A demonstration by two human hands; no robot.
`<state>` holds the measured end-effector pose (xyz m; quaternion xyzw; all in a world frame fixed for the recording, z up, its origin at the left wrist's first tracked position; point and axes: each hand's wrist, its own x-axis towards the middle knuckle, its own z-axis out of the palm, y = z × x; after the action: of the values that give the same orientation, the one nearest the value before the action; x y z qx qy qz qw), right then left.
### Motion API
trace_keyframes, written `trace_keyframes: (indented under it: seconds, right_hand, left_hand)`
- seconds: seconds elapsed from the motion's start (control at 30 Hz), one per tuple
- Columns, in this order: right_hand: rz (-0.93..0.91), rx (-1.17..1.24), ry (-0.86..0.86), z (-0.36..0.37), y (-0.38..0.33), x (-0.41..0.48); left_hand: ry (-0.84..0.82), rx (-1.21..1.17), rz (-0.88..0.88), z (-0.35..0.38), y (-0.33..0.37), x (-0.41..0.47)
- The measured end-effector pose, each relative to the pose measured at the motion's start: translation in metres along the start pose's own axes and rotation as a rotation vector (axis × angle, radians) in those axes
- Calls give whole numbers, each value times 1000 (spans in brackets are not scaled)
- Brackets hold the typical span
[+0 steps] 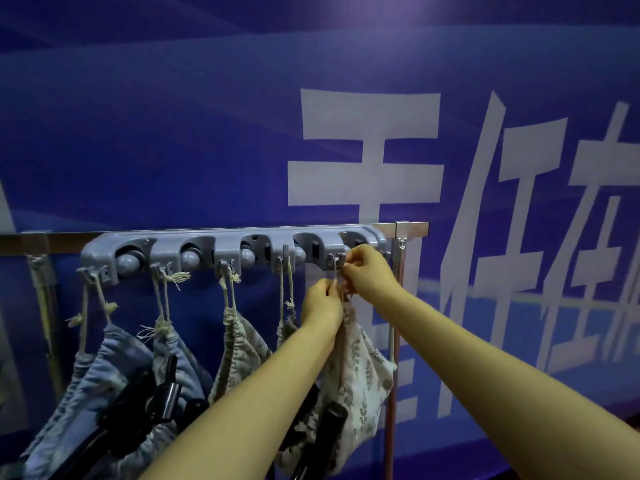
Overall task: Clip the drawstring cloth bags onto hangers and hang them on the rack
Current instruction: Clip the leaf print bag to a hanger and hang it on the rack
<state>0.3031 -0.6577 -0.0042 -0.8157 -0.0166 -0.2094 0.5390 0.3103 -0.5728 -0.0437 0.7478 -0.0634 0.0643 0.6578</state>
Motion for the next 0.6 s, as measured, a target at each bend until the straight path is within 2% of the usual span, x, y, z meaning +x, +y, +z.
trace_keyframes:
  seconds: [0.1,0.23,0.37,0.47,0.6]
  right_hand:
    - [-65,-96,100,8,3,-12]
    - [-82,-188,144,20,1,-37]
    - [-217,-456,338,32,-10,-67]
    - [-328,-405,151,54,-40,-94]
    - [-435,-299,-96,106,-92,-144]
  left_hand:
    - [-30,6,-25,-6,1,-2]
    - [-47,-1,-64,-21,3,-18]
    - [-48,32,-113,-52,4,-39]
    - [-62,-3,-116,-98,13,-66]
    - [14,-35,-107,-185,20,-122]
